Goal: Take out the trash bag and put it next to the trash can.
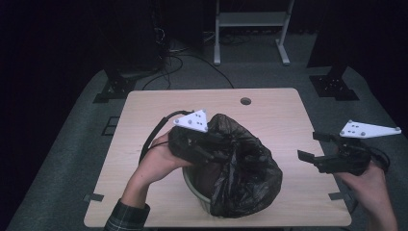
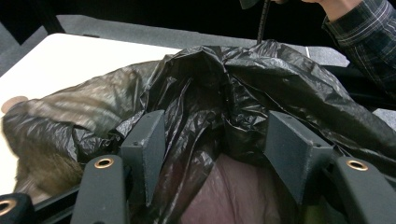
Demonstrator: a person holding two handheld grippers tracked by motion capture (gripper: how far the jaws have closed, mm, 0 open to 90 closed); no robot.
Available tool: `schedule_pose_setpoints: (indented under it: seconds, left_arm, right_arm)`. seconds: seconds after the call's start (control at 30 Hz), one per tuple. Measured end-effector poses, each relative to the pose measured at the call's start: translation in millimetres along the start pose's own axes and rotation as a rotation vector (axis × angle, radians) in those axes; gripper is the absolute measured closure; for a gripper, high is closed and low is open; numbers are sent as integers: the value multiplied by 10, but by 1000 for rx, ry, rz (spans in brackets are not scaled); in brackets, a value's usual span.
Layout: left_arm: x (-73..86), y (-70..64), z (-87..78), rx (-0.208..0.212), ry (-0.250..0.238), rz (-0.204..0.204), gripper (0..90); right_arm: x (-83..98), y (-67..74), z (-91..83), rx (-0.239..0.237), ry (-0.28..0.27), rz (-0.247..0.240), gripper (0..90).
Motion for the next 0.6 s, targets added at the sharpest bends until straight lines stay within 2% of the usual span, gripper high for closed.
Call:
schedule_pose_setpoints:
  seconds: [0.13,0.23,0.3,0.5,0.57,0.6]
  left_arm:
    - [76,-32,-160,-12,-34,-10,375]
    - [88,-56,-164,-6,-31,-5,393]
    - [77,-96,-142,17,-22,5,424]
    - [85,-157,-194,12,-12,14,449]
    - [98,-167,-213,16,-20,8,508]
    - [98,-167,-213,16,-20,8,509]
  right_arm:
    - [-8,8,1,-1,0,2,100]
    - [-14,27,27,-4,6,1,100]
    - [-18,42,44,-7,12,-3,100]
    - [-22,54,46,-10,11,-5,100]
    - [-22,53,47,-10,11,-6,100]
    - [-22,53,47,-10,11,-6,100]
Point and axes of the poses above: each handheld gripper's, and its own axes: z roughly forward along the jaws, x roughly out of its underside, y roughly to its left, the point moved 1 cm from there along z, roughly forward along the jaws, and after that the axes turned 2 degrees about -y, right-handed, at the moved point
